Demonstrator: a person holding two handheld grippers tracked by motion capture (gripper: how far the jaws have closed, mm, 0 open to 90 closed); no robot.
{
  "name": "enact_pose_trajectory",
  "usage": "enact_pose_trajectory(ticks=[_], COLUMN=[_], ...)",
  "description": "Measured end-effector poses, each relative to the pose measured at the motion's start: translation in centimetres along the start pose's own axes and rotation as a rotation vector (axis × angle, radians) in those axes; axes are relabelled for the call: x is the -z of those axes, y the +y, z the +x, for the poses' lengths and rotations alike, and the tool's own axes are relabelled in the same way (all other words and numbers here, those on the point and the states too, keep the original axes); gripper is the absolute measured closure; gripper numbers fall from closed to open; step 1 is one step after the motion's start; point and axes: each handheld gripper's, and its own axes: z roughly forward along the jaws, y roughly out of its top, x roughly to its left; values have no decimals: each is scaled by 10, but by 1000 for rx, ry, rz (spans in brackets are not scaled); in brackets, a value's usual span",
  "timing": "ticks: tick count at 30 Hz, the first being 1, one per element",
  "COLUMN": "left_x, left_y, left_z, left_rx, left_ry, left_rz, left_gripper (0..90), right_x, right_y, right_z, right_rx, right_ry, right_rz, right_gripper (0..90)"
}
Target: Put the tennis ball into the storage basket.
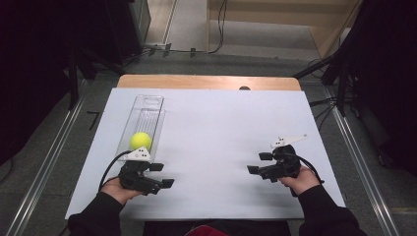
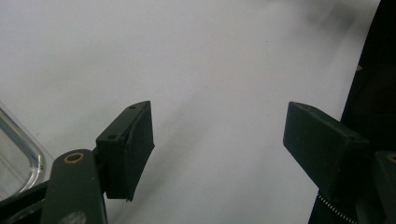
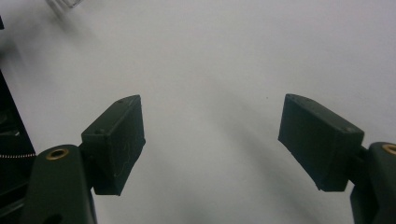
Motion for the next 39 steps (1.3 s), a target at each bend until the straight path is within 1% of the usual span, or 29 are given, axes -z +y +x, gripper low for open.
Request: enact_pose_trajectory(ticks=[12, 19, 23, 26, 31, 39], left_x=[0, 0, 0, 0, 1, 0], left_y=[0, 0, 0, 0, 0, 0], left_z=[0, 0, 0, 0, 0, 0], left_rx=[2, 1, 1, 4, 4, 3], left_ry=[-1, -1, -2, -1, -2, -5], left_rz=[-1, 0, -1, 1, -1, 1], left_gripper=[252, 252, 252, 251, 251, 252], right_x=[11, 15, 18, 17, 12, 11], right_y=[-13, -21, -25, -27, -26, -26], right_z=[-6, -11, -13, -15, -19, -17], right_rx=[-3, -8, -6, -2, -1, -1], right_ry=[-18, -34, -37, -40, -36, -34], right_rz=[-8, -1, -11, -10, 11, 16], right_gripper=[205, 205, 205, 205, 205, 205])
